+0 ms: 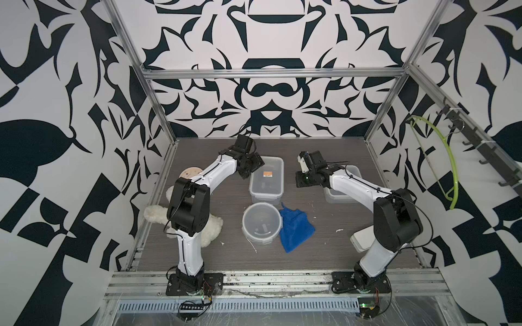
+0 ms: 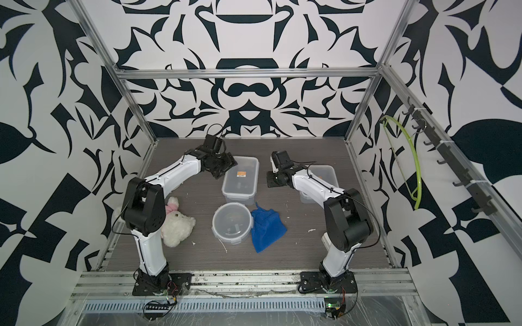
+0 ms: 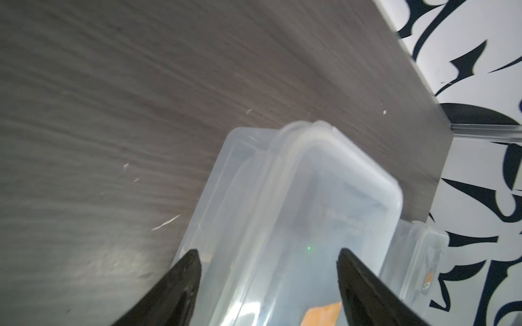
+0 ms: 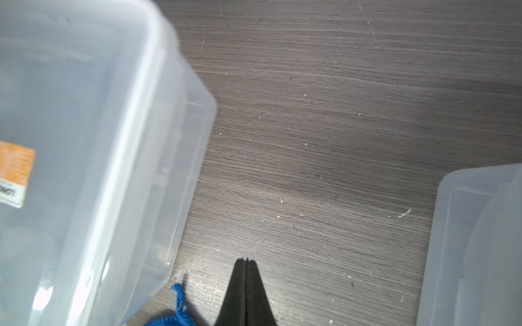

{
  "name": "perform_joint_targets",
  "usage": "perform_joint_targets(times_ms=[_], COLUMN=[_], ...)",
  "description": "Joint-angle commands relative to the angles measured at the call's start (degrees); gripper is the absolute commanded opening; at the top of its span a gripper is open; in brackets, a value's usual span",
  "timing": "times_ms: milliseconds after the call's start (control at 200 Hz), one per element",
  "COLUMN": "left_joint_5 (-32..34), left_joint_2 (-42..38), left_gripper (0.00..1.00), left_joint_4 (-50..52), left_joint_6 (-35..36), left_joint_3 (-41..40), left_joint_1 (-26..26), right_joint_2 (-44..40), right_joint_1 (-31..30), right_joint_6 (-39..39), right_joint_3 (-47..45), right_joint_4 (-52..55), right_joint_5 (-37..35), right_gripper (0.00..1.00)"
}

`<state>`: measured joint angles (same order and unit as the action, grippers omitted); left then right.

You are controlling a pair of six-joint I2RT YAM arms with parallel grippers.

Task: Wipe the insides of the lunch boxes
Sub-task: Adjust the lunch box at the center of the board.

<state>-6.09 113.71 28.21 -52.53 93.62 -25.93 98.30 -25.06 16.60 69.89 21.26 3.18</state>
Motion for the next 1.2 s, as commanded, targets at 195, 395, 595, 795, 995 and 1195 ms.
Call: perform_joint_targets(times_ms=[195, 395, 595, 795, 995, 1195], left_joint_5=[-6.92, -6.11, -4.78, -1.65, 1.45, 2.01], left_joint_2=[12.34, 12.28, 2.6, -6.44, -11.81, -12.35], left_gripper=[0.8, 0.8, 0.8, 0.8, 0.81, 0.81], left_joint_4=[0.21, 5.63, 4.36, 4.31, 6.31, 7.99], left_joint_6=[1.55, 6.68, 7.18, 8.26, 9.94, 11.49], left_joint_3=[22.32, 28.42, 17.01, 7.27, 3.77, 2.84], left_joint_1=[-3.73, -1.29, 5.7, 11.58, 14.14, 14.24], right_joint_2=[-3.38, -4.96, -1.91, 9.24, 22.98, 22.29], right_joint_1=[0.11, -4.01, -12.24, -16.45, -15.93, -14.43], right_joint_6=[0.54, 0.68, -1.22, -1.81, -6.73, -10.13], right_joint_3=[1.54, -1.14, -3.26, 8.57, 29.01, 32.27], right_joint_4=[1.92, 1.0, -2.08, -3.04, 0.14, 2.45], right_joint_5=[-0.92, 1.5, 3.79, 5.9, 3.06, 6.88], right_gripper=[0.0, 0.0, 0.0, 0.0, 0.0, 0.0])
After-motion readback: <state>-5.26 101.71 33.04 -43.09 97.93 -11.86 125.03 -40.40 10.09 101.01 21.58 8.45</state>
